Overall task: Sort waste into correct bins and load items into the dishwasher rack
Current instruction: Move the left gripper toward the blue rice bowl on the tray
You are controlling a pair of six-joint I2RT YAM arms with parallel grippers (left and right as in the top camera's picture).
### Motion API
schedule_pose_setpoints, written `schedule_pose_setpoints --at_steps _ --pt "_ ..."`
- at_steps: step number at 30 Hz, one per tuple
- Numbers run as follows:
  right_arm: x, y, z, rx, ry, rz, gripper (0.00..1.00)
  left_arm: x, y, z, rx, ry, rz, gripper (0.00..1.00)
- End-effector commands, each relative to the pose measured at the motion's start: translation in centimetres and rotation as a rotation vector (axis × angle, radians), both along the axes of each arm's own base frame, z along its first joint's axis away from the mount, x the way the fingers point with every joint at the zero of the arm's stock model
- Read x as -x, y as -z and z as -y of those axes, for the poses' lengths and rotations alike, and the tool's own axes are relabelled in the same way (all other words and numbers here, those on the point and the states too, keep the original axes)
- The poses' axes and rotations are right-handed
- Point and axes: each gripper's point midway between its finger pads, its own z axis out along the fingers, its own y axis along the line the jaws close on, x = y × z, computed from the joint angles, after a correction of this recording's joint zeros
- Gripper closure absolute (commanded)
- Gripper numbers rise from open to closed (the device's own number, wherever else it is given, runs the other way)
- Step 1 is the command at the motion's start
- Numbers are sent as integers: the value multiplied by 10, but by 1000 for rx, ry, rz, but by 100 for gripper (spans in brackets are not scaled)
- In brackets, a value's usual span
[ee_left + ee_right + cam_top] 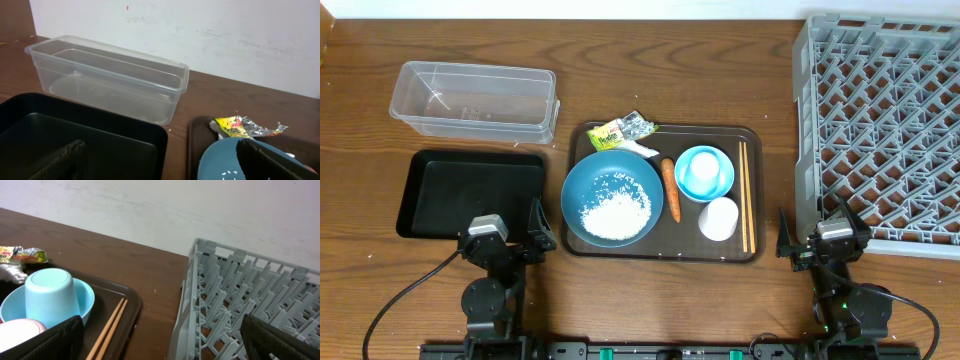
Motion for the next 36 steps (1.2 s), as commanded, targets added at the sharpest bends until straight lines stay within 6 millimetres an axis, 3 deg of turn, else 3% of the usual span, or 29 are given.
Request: schedule_pose_setpoints --at_steps 1,36 --pt "0 0 0 13 4 1 1 1 20 -5 -19 -27 -64 2" --pt "0 0 0 13 4 2 1 1 20 -5 -19 -27 -64 2"
